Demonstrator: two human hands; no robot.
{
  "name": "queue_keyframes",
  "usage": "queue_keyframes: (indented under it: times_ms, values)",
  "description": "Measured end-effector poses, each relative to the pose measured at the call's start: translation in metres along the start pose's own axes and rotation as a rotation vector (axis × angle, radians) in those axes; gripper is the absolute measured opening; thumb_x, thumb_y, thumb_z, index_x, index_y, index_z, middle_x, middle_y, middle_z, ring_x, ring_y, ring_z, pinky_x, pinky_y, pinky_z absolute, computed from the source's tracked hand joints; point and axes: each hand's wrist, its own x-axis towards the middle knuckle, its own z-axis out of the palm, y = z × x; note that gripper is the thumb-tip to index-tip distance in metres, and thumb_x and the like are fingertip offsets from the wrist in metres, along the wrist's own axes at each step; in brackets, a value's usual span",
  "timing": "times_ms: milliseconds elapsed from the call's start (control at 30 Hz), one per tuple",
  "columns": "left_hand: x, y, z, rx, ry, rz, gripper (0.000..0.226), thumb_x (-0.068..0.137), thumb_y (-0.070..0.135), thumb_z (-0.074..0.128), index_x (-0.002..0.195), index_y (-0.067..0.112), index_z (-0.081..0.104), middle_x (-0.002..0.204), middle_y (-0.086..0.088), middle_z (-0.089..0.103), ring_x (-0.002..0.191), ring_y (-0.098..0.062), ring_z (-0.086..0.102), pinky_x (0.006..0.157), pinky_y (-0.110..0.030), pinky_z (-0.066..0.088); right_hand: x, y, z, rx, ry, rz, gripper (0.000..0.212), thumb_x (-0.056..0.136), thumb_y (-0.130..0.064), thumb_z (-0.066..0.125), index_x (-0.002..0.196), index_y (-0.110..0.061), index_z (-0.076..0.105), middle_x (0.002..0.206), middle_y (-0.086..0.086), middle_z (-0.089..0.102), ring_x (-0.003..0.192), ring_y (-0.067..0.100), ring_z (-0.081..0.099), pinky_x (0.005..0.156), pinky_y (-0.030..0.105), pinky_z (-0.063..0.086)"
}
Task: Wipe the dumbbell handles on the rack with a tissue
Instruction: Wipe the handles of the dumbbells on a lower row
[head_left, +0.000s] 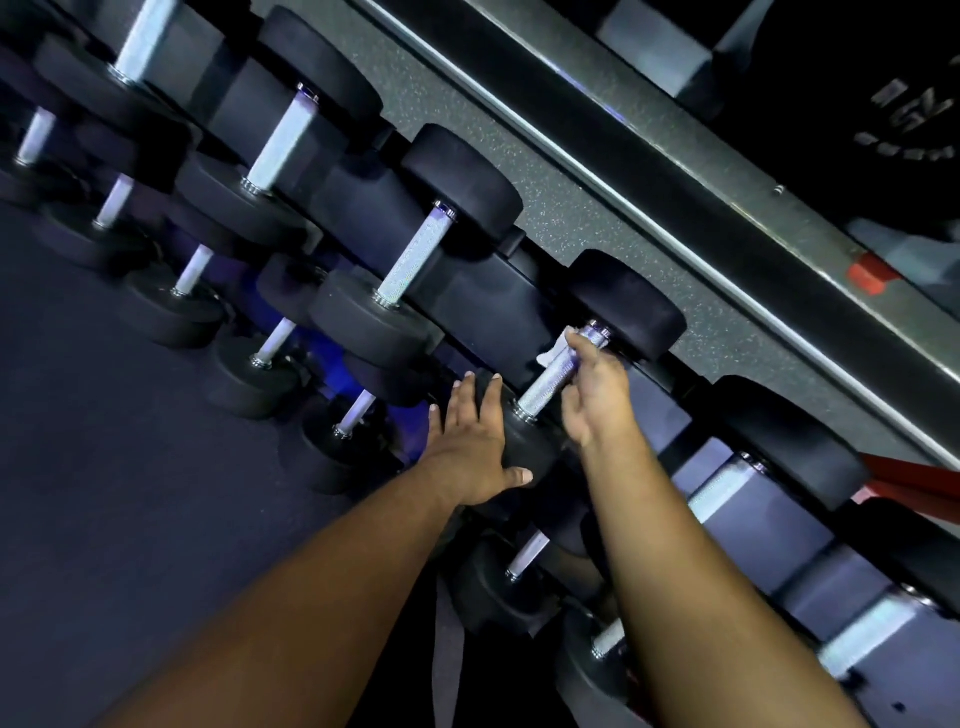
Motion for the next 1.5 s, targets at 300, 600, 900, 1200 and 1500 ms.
queue_keyframes:
  times_ms: [300,600,900,1200,1500]
  values:
    - [0.001,0.000,-0.001,0.010,-0.007,-0.007,0.129,0.084,0.061,0.070,0.153,0.020,-0.030,0.160,-0.014,-0.036,0.151,-0.028,-0.028,0.123,-0.056,-0.009,0.003,-0.004,0.011,0.021,0.004,0.077,0.005,0.089,-0.009,0.068,0.088,-0.011,0.064,0.065,-0.003,0.064,0.063,0.014,0.061,0.075,0.033,0.050]
    - [-0.002,0.002,-0.003,-0.001,-0.017,0.000,0.128,0.085,0.060,0.070,0.153,0.022,-0.031,0.159,-0.013,-0.039,0.150,-0.027,-0.030,0.123,-0.055,-0.010,-0.015,0.028,-0.008,-0.113,-0.114,0.030,0.019,0.091,-0.010,0.066,0.108,-0.015,0.060,0.085,0.005,0.068,0.079,0.016,0.064,0.075,0.027,0.051]
    - [-0.002,0.000,-0.001,-0.020,0.003,0.014,0.128,0.084,0.059,0.071,0.154,0.022,-0.029,0.160,-0.014,-0.037,0.150,-0.027,-0.029,0.122,-0.055,-0.010,-0.002,0.029,-0.033,-0.296,-0.271,0.006,0.023,0.102,-0.031,0.055,0.115,-0.015,0.065,0.103,0.004,0.075,0.096,0.014,0.067,0.087,0.028,0.050]
    - [0.000,-0.002,0.003,-0.032,0.039,0.026,0.129,0.082,0.059,0.073,0.155,0.021,-0.026,0.162,-0.014,-0.033,0.152,-0.029,-0.025,0.123,-0.056,-0.008,-0.001,0.024,-0.025,-0.098,-0.086,-0.183,0.012,0.102,-0.012,0.053,0.109,-0.011,0.064,0.096,0.008,0.071,0.087,0.016,0.066,0.083,0.032,0.050]
    - [-0.001,0.000,0.004,0.022,0.057,0.038,0.129,0.083,0.061,0.072,0.156,0.017,-0.025,0.162,-0.020,-0.029,0.153,-0.035,-0.021,0.124,-0.052,-0.007,-0.003,0.026,-0.020,-0.333,0.145,-0.375,0.032,0.093,-0.017,0.052,0.118,-0.005,0.069,0.102,0.001,0.074,0.093,0.014,0.066,0.090,0.037,0.052]
